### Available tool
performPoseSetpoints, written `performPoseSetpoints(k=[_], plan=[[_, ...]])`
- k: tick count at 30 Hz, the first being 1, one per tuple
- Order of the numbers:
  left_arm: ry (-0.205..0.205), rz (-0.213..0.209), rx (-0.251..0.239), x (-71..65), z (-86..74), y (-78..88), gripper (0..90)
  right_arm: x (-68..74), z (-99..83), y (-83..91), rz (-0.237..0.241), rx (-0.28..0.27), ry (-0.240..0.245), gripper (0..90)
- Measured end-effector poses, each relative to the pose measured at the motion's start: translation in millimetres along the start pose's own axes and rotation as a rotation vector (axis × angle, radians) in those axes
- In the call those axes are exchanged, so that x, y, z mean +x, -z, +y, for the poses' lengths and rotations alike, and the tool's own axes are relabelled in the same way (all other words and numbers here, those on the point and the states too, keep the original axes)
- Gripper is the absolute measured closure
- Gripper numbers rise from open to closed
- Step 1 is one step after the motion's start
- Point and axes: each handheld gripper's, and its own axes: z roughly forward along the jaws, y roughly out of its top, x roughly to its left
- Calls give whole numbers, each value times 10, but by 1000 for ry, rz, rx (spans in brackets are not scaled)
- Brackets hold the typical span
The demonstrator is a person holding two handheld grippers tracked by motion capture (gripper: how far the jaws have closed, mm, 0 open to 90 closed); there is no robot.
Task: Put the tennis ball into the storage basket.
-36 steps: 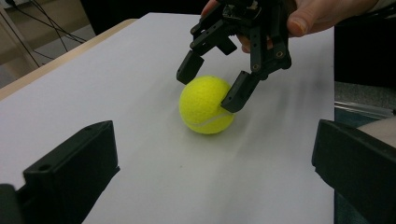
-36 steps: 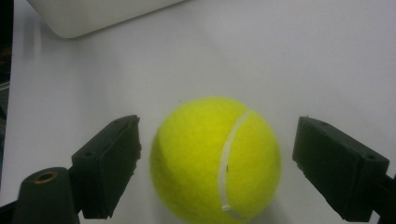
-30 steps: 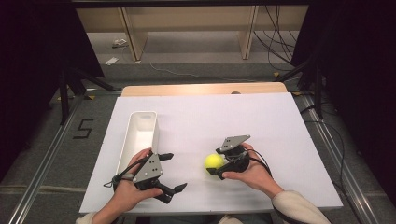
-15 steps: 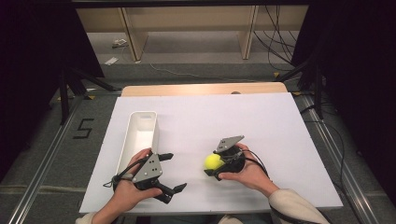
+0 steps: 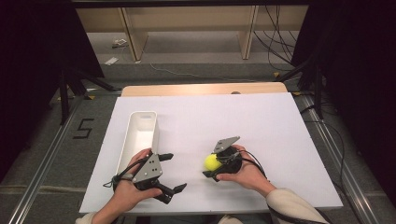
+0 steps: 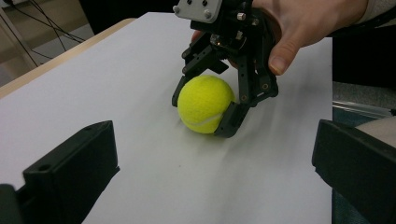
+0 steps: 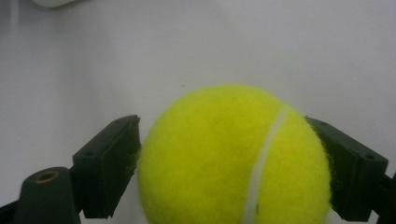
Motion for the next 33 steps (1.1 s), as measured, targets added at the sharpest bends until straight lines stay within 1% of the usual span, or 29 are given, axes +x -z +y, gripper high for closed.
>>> performPoseSetpoints(k=[5,10,27,30,33], plan=[[-1,0,0,0,1,1,0,-10,-4,5,0,1,-6,220],[-1,0,0,-1,1,0,0,-18,-6,12,0,6,-10,246],[-2,-1,1,-3,3,1,0,-17,0,25,-1,11,-20,257],[-1,0,-1,-5,5,3,0,-21,1,26,-6,9,-10,258],[-2,0,-1,-5,5,4,0,-17,9,38,-8,-1,-15,259]])
